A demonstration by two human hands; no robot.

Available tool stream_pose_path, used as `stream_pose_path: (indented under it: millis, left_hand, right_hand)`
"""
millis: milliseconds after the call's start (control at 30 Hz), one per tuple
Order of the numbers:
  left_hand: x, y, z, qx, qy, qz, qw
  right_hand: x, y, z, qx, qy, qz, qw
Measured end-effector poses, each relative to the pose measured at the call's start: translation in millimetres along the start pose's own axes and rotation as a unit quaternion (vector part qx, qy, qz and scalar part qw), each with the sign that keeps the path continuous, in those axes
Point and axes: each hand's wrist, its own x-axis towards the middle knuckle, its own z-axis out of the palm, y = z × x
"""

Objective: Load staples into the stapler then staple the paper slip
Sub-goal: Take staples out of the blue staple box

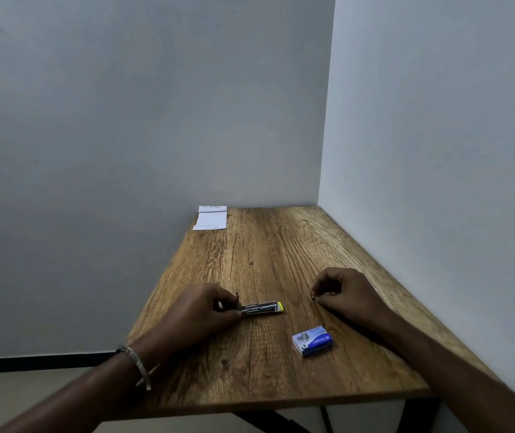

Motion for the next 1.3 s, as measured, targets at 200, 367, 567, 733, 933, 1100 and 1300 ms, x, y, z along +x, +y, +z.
stream_pose_path:
  millis: [200,367,567,733,933,1100,1300]
  left_hand:
    - [-2.1,0.4,0.5,-0.015,-0.006,0.003,1.000]
    - [-2.7,1.9,-1.1,-0.004,-0.016,0.002,1.000]
    - [-7.5,9.3,-6.2,0.000,-0.028,-0.010,1.000]
    - [-40.8,35.9,-19.5,-0.023,0.095,-0.048,0.994]
    - [-72.9,107.3,4.0,-0.513,-0.087,-0.213,0.827]
    - [-53.0,119.0,10.0,-0.634,-0.089,-0.305,0.705]
    - [-46.5,111.8,15.0,-0.660,-0.075,-0.312,0.679]
  right_hand:
    - [-2.0,0.5,-2.3,0.023,-0.010,0.009,1.000]
    - [-5.7,-6.6,-7.1,0.055,0.077,0.017,0.995]
    - [-38.9,-29.4,-24.4,0.123,-0.025,-0.010,0.992]
    - [-72.7,-30.5,-20.5,0.054,-0.150,0.012,0.987]
    - [-70.4,-33.0,-6.9,-0.038,-0.088,-0.051,0.994]
    - [-70.6,-31.5,-5.7,-0.027,-0.085,-0.062,0.994]
    - [-69.3,-30.3,-4.3,-0.009,-0.086,-0.057,0.995]
